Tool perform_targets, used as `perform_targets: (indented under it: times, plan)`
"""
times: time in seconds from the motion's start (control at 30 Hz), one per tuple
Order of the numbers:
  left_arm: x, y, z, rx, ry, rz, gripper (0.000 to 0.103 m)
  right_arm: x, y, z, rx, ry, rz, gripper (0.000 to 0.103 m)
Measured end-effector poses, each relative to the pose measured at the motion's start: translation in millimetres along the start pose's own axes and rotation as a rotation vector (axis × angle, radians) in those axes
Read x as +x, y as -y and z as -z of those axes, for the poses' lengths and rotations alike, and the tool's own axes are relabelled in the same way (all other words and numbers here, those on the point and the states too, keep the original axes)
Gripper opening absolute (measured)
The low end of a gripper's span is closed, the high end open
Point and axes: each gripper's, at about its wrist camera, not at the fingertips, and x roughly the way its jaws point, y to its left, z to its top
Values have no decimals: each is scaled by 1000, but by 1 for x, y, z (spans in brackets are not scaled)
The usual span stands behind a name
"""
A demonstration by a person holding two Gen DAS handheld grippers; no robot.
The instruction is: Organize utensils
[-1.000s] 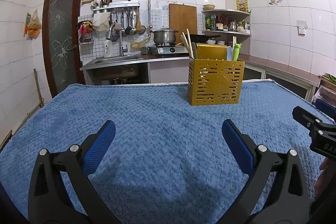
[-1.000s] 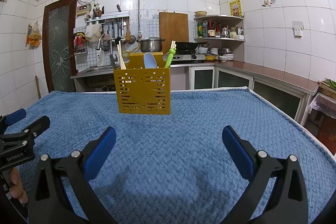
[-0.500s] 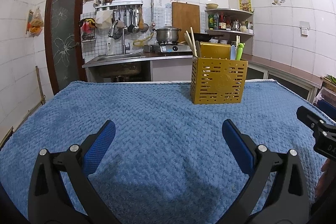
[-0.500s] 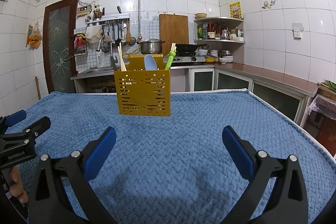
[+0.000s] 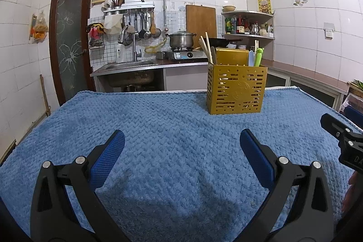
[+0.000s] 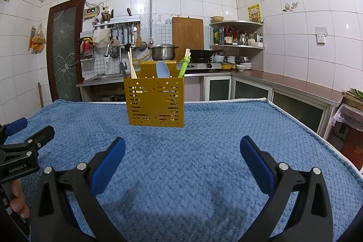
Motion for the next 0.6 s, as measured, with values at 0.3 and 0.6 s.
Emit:
perform_targets:
  times: [0.3, 0.6]
  plan:
    - [-3, 0, 0, 4, 5, -2, 98, -3, 3, -2, 11, 8, 0, 99]
    - [-5, 1, 0, 12, 13, -3, 98, -5, 2, -1, 2, 19, -4, 99]
